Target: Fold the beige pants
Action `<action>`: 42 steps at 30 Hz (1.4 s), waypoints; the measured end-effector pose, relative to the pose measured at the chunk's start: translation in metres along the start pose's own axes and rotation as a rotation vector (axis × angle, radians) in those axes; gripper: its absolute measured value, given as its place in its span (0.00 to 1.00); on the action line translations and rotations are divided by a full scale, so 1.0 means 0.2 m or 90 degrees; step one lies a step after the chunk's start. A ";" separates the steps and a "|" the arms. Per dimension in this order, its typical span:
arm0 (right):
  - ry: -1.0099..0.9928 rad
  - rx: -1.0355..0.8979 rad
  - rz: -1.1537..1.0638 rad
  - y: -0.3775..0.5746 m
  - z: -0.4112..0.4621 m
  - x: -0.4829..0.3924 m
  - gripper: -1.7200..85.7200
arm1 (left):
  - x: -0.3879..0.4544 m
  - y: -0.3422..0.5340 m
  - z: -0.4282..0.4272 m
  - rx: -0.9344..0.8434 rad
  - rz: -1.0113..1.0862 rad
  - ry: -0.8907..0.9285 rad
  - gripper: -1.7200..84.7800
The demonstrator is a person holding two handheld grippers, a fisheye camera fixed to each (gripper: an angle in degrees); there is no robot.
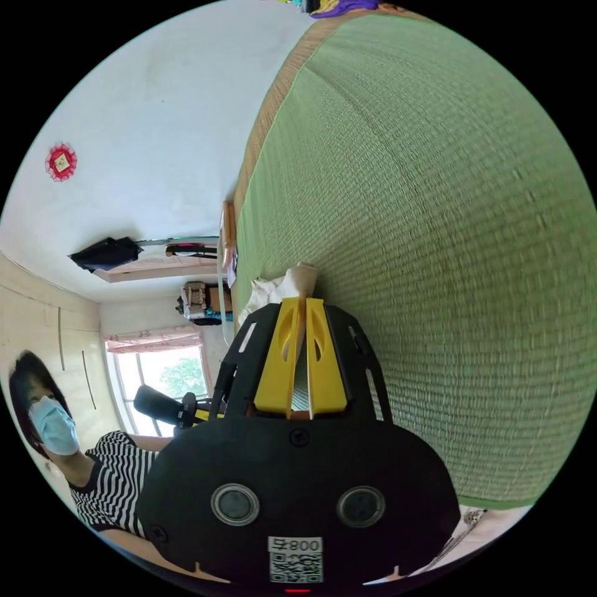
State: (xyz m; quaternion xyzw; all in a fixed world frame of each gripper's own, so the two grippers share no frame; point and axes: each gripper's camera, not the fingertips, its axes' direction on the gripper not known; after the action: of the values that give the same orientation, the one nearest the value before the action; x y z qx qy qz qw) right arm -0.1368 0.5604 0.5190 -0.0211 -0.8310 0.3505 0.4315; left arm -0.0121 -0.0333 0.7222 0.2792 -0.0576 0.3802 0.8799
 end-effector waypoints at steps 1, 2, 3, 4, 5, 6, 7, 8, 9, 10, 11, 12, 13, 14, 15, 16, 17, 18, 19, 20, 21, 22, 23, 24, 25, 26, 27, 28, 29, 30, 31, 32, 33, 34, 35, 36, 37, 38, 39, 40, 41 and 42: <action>0.012 0.008 -0.008 -0.01 -0.02 -0.06 0.04 | 0.00 0.00 -0.02 0.003 0.003 0.002 0.04; 0.019 0.013 -0.011 -0.01 -0.03 -0.08 0.04 | 0.01 0.00 -0.05 0.011 0.007 0.006 0.04; 0.032 0.025 -0.015 -0.02 -0.06 -0.14 0.04 | 0.01 0.00 -0.09 0.021 0.012 0.012 0.04; 0.045 0.039 -0.016 -0.02 -0.09 -0.18 0.04 | 0.01 0.00 -0.10 0.025 0.013 0.015 0.04; 0.052 0.047 -0.015 -0.02 -0.10 -0.21 0.04 | 0.00 0.01 -0.14 0.032 0.011 0.027 0.04; 0.066 0.065 -0.013 -0.02 -0.12 -0.26 0.04 | -0.01 0.02 -0.18 0.040 0.008 0.042 0.04; 0.078 0.081 -0.013 -0.01 -0.14 -0.31 0.04 | -0.02 0.03 -0.20 0.044 0.006 0.052 0.04; 0.085 0.087 -0.014 -0.01 -0.14 -0.34 0.04 | -0.04 0.05 -0.25 0.053 0.003 0.067 0.04; 0.102 0.097 -0.017 0.01 -0.13 -0.41 0.04 | -0.06 0.08 -0.31 0.060 0.002 0.077 0.04; 0.114 0.107 -0.022 0.02 -0.11 -0.49 0.04 | -0.07 0.10 -0.34 0.062 0.002 0.080 0.04; 0.117 0.112 -0.024 0.03 -0.09 -0.53 0.04 | -0.09 0.15 -0.41 0.069 -0.001 0.086 0.04; 0.118 0.122 -0.030 0.04 -0.05 -0.61 0.04 | -0.11 0.20 -0.48 0.078 -0.009 0.092 0.04; 0.112 0.131 -0.037 0.05 0.00 -0.70 0.04 | -0.13 0.22 -0.52 0.084 -0.014 0.095 0.04; 0.108 0.135 -0.041 0.05 0.02 -0.74 0.04 | -0.16 0.28 -0.60 0.098 -0.026 0.103 0.04; 0.101 0.142 -0.051 0.06 0.08 -0.84 0.04 | -0.20 0.34 -0.69 0.116 -0.039 0.110 0.04; 0.100 0.146 -0.061 0.06 0.15 -0.95 0.04 | -0.22 0.38 -0.73 0.124 -0.045 0.112 0.04; 0.100 0.146 -0.067 0.06 0.18 -1.00 0.04 | -0.26 0.44 -0.83 0.140 -0.058 0.116 0.04; 0.100 0.145 -0.081 0.06 0.26 -1.12 0.04 | -0.30 0.51 -0.92 0.156 -0.073 0.123 0.04; 0.105 0.141 -0.096 0.05 0.35 -1.24 0.04 | -0.32 0.55 -0.97 0.165 -0.080 0.125 0.04; 0.109 0.139 -0.104 0.05 0.40 -1.29 0.04 | -0.36 0.63 -1.06 0.181 -0.097 0.126 0.04; 0.118 0.135 -0.118 0.04 0.50 -1.41 0.04 | -0.41 0.71 -1.15 0.199 -0.119 0.131 0.04; 0.124 0.130 -0.132 0.04 0.61 -1.53 0.04 | -0.43 0.76 -1.19 0.209 -0.130 0.135 0.04; 0.126 0.127 -0.139 0.04 0.67 -1.59 0.04 | -0.48 0.85 -1.28 0.230 -0.154 0.142 0.04; 0.132 0.120 -0.152 0.03 0.79 -1.70 0.04 | -0.53 0.94 -1.36 0.250 -0.177 0.148 0.04; 0.140 0.110 -0.162 0.02 0.92 -1.80 0.04 | -0.56 0.99 -1.40 0.257 -0.188 0.150 0.04; 0.146 0.104 -0.167 0.02 0.99 -1.85 0.04 | -0.61 1.09 -1.47 0.271 -0.212 0.150 0.04; 0.153 0.091 -0.175 0.00 1.14 -1.95 0.04 | -0.67 1.18 -1.54 0.288 -0.237 0.154 0.04; 0.160 0.078 -0.184 -0.01 1.28 -2.03 0.04 | -0.69 1.23 -1.57 0.296 -0.249 0.158 0.04; 0.164 0.069 -0.188 -0.02 1.36 -2.07 0.04 | -0.75 1.33 -1.63 0.309 -0.276 0.164 0.04; 0.176 0.053 -0.194 -0.03 1.51 -2.15 0.04 | -0.80 1.43 -1.69 0.324 -0.301 0.167 0.04; 0.195 0.038 -0.204 -0.05 1.66 -2.23 0.04 | -0.82 1.47 -1.72 0.330 -0.312 0.169 0.04; 0.204 0.030 -0.208 -0.05 1.74 -2.27 0.04 | -0.87 1.57 -1.78 0.342 -0.337 0.171 0.04; 0.218 0.016 -0.212 -0.06 1.88 -2.35 0.04 | -0.92 1.65 -1.83 0.355 -0.358 0.174 0.03; 0.227 0.002 -0.217 -0.07 2.02 -2.41 0.04 | -0.94 1.70 -1.86 0.362 -0.366 0.176 0.03; 0.230 -0.004 -0.218 -0.08 2.09 -2.45 0.04 | -0.98 1.78 -1.91 0.375 -0.385 0.180 0.03; 0.230 -0.017 -0.216 -0.09 2.22 -2.50 0.04 | -1.02 1.86 -1.97 0.387 -0.403 0.181 0.03; 0.229 -0.028 -0.216 -0.10 2.33 -2.56 0.04 | -1.03 1.90 -2.00 0.394 -0.409 0.181 0.03; 0.229 -0.032 -0.217 -0.11 2.39 -2.59 0.04 | -1.07 1.97 -2.05 0.408 -0.422 0.181 0.03; 0.232 -0.041 -0.222 -0.12 2.50 -2.65 0.04 | -1.09 2.04 -2.11 0.419 -0.435 0.176 0.03; 0.237 -0.048 -0.229 -0.12 2.60 -2.71 0.04 | -1.11 2.07 -2.14 0.425 -0.439 0.174 0.03; 0.239 -0.051 -0.234 -0.13 2.65 -2.75 0.04 | -1.13 2.13 -2.19 0.435 -0.446 0.173 0.03; 0.242 -0.057 -0.240 -0.13 2.74 -2.81 0.04 | -1.16 2.18 -2.24 0.447 -0.455 0.175 0.03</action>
State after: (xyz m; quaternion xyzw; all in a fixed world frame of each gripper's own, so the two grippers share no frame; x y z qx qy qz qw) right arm -0.1795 0.0410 -0.0688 0.0497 -0.7389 0.2166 0.6361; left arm -0.5320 0.3003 0.4697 0.5070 0.2885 0.0855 0.8077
